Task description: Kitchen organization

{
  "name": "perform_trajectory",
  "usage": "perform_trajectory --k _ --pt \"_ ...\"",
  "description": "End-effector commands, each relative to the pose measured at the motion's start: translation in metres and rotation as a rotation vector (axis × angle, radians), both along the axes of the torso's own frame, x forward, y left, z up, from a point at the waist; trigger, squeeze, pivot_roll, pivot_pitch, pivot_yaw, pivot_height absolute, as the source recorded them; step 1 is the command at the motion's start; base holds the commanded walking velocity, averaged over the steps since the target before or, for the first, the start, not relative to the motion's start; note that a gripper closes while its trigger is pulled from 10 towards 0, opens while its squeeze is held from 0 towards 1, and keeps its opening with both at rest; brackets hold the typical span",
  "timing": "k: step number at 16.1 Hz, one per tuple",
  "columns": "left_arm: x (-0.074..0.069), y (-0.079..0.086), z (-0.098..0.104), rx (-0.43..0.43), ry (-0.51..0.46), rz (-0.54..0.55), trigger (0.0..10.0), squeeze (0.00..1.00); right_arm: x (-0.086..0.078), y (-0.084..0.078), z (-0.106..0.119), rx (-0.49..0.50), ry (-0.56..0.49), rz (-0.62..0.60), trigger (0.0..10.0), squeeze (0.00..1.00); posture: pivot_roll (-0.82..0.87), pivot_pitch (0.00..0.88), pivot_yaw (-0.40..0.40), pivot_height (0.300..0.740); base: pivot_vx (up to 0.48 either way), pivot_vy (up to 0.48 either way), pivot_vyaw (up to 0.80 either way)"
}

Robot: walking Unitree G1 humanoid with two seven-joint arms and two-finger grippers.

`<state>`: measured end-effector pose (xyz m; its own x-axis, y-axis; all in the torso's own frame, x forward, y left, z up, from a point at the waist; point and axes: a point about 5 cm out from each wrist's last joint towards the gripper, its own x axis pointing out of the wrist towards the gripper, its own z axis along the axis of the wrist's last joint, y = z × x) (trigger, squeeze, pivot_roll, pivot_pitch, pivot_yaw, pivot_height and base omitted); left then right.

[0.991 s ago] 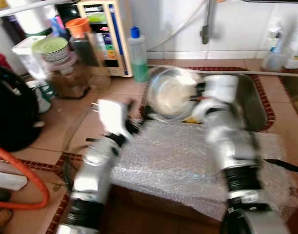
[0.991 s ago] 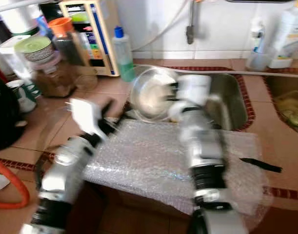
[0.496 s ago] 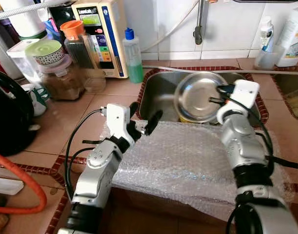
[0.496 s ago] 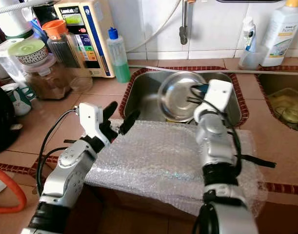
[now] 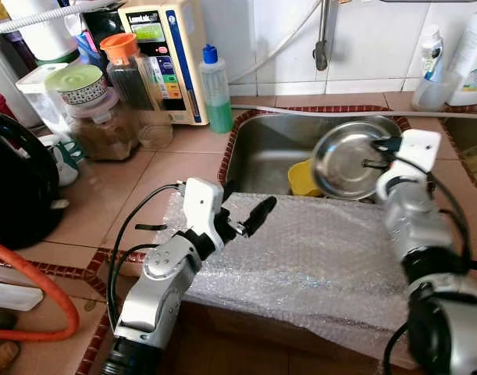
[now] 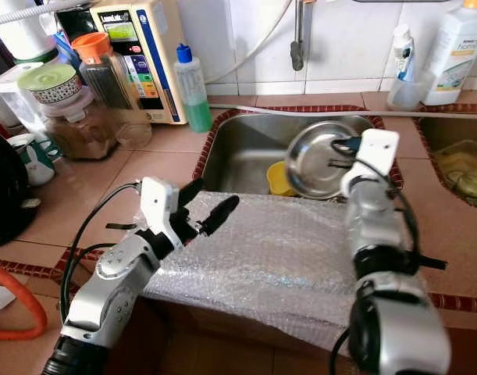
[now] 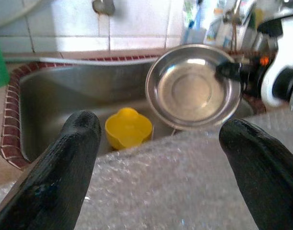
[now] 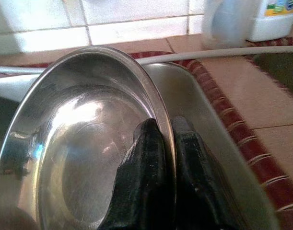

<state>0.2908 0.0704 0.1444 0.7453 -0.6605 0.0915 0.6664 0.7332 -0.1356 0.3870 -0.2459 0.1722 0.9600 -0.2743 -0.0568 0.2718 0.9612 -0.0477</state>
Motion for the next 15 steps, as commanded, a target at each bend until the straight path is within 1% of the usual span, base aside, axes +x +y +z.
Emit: perform_trajectory --k 1,2,3,4,5,6,7,8,9,10,11,13,15 --pt "-0.002 0.003 -0.001 0.032 0.000 0.004 10.0 1.00 0.004 0.004 0.004 -0.021 -0.002 0.027 0.0 0.00 -0.26 0.092 0.173 0.740 0.000 0.000 0.00" --pt "-0.005 0.003 -0.002 0.036 0.003 0.005 10.0 1.00 0.005 0.002 0.003 -0.029 0.021 0.020 3.0 0.00 -0.26 0.092 0.174 0.740 0.000 0.000 0.00" --pt "-0.007 0.003 -0.003 0.042 0.008 0.005 10.0 1.00 0.006 0.000 0.003 -0.019 0.034 0.015 3.0 0.00 -0.26 0.092 0.174 0.740 0.000 0.000 0.00" --pt "-0.007 0.003 -0.003 0.043 0.010 0.006 10.0 1.00 0.006 0.000 0.002 -0.029 0.046 0.016 3.3 0.00 -0.26 0.092 0.174 0.740 0.000 0.000 0.00" --pt "-0.008 0.003 -0.003 0.049 0.013 0.008 10.0 1.00 0.007 0.000 0.001 -0.017 0.058 0.020 4.8 0.00 -0.25 0.090 0.176 0.740 0.000 0.000 0.00" --pt "-0.008 0.002 -0.004 0.062 0.018 0.006 10.0 1.00 0.007 0.002 -0.002 -0.028 0.088 0.037 8.9 0.00 -0.25 0.089 0.174 0.740 0.000 0.000 0.00" --pt "-0.010 0.000 -0.006 0.077 0.029 -0.011 10.0 1.00 0.007 0.004 -0.005 -0.016 0.107 0.053 10.0 0.00 -0.25 0.089 0.172 0.740 0.000 0.000 0.00" --pt "-0.012 -0.002 -0.010 0.094 0.058 -0.048 10.0 1.00 0.007 0.006 -0.011 -0.014 0.148 0.065 10.0 0.45 -0.25 0.088 0.171 0.740 0.000 0.000 0.00" --pt "-0.014 -0.003 -0.011 0.110 0.062 -0.069 10.0 1.00 0.007 0.006 -0.011 -0.010 0.143 0.063 10.0 0.98 -0.25 0.088 0.170 0.740 0.000 0.000 0.00" --pt "-0.015 -0.004 -0.013 0.130 0.070 -0.094 10.0 1.00 0.007 0.007 -0.012 -0.007 0.150 0.071 10.0 1.00 -0.25 0.088 0.170 0.740 0.000 0.000 0.00" --pt "-0.017 -0.005 -0.015 0.148 0.079 -0.118 10.0 0.95 0.007 0.008 -0.012 -0.008 0.160 0.074 10.0 1.00 -0.25 0.088 0.170 0.740 0.000 0.000 0.00" --pt "-0.017 -0.006 -0.014 0.149 0.081 -0.112 10.0 0.93 0.007 0.009 -0.012 0.001 0.160 0.081 10.0 1.00 -0.26 0.084 0.174 0.740 0.000 0.000 0.00" --pt "-0.012 -0.005 -0.011 0.148 0.063 -0.075 10.0 0.92 0.007 0.008 -0.012 0.001 0.146 0.073 10.0 1.00 -0.26 0.085 0.175 0.740 0.000 0.000 0.00"
